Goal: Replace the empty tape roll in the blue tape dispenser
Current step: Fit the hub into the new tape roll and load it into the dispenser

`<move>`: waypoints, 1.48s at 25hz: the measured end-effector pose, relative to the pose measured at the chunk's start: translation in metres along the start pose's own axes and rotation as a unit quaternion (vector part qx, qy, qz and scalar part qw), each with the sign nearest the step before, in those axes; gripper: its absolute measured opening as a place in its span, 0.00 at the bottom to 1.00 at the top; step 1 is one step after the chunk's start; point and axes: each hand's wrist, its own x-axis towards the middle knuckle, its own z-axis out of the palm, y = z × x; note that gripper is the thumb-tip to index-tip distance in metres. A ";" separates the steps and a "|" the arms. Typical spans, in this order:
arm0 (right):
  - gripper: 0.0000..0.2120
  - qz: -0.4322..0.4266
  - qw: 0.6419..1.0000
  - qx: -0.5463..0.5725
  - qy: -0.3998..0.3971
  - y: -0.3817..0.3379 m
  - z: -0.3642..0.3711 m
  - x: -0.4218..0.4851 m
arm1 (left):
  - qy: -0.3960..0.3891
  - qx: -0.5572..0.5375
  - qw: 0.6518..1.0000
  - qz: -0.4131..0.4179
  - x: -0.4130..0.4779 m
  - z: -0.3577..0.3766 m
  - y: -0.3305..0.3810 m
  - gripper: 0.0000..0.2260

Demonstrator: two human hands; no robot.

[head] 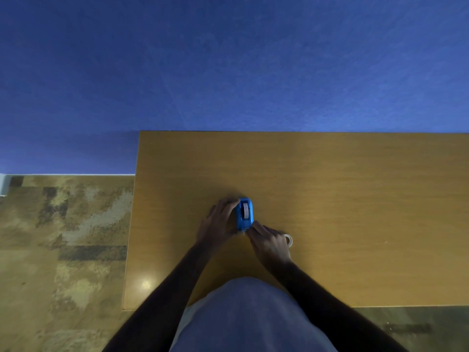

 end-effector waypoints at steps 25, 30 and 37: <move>0.12 -0.071 0.996 0.050 0.011 0.027 0.020 0.003 | 0.005 -0.010 0.999 0.030 0.009 0.003 -0.011 0.44; 0.21 -0.058 0.997 0.054 -0.027 0.031 0.020 0.000 | -0.010 0.007 0.999 0.035 0.008 0.001 -0.010 0.42; 0.08 -0.072 0.996 0.027 -0.055 0.019 0.002 -0.011 | 0.000 0.045 0.999 0.025 -0.013 -0.002 0.004 0.51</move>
